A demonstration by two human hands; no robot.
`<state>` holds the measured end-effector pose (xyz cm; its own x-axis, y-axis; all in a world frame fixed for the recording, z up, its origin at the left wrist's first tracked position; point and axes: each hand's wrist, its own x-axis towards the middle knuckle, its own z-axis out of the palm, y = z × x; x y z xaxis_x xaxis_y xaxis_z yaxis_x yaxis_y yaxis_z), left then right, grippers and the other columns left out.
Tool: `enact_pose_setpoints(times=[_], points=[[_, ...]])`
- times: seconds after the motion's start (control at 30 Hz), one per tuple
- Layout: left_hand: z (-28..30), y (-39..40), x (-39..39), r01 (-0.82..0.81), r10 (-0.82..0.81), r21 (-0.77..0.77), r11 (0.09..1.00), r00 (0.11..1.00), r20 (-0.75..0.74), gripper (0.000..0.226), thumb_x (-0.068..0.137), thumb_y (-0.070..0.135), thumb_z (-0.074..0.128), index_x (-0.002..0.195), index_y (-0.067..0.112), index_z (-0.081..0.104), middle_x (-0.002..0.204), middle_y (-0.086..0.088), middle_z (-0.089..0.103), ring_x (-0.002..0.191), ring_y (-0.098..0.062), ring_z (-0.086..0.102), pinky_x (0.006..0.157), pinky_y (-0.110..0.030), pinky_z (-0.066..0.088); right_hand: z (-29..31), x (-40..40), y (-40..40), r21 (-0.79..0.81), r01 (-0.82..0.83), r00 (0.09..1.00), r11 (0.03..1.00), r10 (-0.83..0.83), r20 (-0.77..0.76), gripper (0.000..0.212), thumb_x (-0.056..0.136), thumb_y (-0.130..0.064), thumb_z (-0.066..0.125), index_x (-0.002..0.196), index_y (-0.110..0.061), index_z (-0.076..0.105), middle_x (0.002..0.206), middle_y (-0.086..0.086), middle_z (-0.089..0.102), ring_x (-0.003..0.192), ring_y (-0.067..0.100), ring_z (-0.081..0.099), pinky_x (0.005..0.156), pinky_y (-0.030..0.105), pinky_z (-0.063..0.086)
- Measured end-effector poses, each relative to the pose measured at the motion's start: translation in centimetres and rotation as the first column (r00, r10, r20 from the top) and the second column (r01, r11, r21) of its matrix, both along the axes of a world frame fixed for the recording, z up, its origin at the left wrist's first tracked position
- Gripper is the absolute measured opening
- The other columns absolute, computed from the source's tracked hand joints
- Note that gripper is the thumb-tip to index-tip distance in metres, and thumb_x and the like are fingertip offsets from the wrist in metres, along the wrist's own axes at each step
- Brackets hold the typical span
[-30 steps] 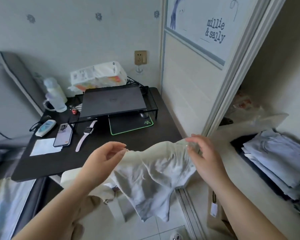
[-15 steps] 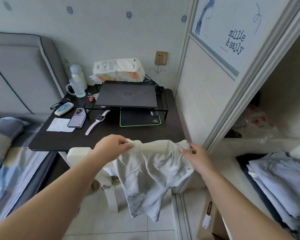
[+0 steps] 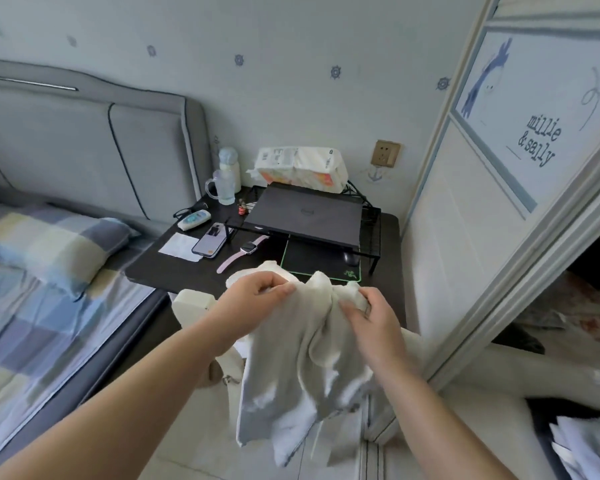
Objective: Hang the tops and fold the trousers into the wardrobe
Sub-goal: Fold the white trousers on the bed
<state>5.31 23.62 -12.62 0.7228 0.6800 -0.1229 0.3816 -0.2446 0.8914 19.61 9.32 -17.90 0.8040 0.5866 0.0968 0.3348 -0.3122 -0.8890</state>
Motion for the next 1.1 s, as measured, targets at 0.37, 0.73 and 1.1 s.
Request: enact_pose_setpoints(times=[0.37, 0.73, 1.1], points=[[3.4, 0.3, -4.0, 0.126, -0.113, -0.612, 0.780, 0.992, 0.060, 0.078, 0.060, 0.070, 0.065, 0.123, 0.024, 0.059, 0.116, -0.007, 0.065, 0.103, -0.020, 0.066, 0.093, -0.037, 0.052, 3.8, -8.3, 1.1, 0.563, -0.166, 0.923, 0.810, 0.328, -0.199, 0.014, 0.079, -0.029, 0.068, 0.092, -0.030, 0.065, 0.093, -0.003, 0.069, 0.092, 0.013, 0.063, 0.082, 0.023, 0.049], [0.9, 2.3, -14.3, -0.094, 0.298, -0.574, 0.814, 0.915, 0.273, 0.048, 0.078, 0.013, 0.075, 0.122, 0.008, 0.056, 0.116, -0.020, 0.066, 0.106, -0.034, 0.065, 0.089, -0.044, 0.053, 4.3, -17.4, 5.1, 0.189, -0.639, 0.768, 0.746, 0.631, 0.106, 0.024, 0.074, -0.043, 0.063, 0.097, -0.034, 0.062, 0.092, -0.012, 0.068, 0.089, 0.010, 0.064, 0.080, 0.035, 0.054], [2.3, 3.3, -34.6, -0.163, 0.369, -0.404, 0.900, 0.776, 0.511, 0.066, 0.062, 0.016, 0.076, 0.125, 0.023, 0.057, 0.112, -0.010, 0.068, 0.098, -0.023, 0.068, 0.075, -0.030, 0.056, 8.1, -26.7, 10.0, 0.185, -0.621, 0.756, 0.762, 0.519, 0.398, 0.018, 0.086, -0.029, 0.065, 0.101, -0.033, 0.057, 0.093, -0.013, 0.063, 0.082, 0.003, 0.062, 0.071, 0.019, 0.052]])
